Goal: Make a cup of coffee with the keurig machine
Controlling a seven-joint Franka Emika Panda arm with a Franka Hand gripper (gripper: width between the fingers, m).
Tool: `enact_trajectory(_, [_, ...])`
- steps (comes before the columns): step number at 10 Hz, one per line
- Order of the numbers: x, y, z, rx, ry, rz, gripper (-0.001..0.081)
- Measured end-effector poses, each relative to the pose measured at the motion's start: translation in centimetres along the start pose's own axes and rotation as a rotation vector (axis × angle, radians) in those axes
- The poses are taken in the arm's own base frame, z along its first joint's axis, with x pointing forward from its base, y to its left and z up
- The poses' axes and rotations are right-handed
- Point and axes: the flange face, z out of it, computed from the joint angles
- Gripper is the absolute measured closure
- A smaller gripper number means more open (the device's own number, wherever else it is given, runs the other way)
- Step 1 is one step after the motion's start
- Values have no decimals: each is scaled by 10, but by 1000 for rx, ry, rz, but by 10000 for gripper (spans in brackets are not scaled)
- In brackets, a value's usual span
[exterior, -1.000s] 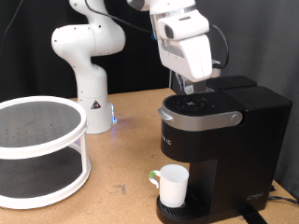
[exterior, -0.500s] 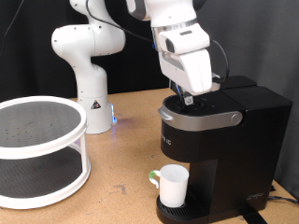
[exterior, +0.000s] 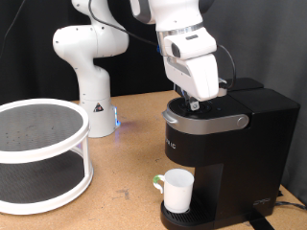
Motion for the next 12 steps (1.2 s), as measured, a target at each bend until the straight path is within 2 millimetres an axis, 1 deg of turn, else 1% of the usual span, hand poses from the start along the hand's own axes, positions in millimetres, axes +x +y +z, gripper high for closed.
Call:
enact_trajectory(5, [2,-5,2,8,-4,-11,806])
enact_trajectory(8, [0,-11,2,75,-88,-20,806])
enact_trajectory(12, [2,-9,3,102,-122,-10,806])
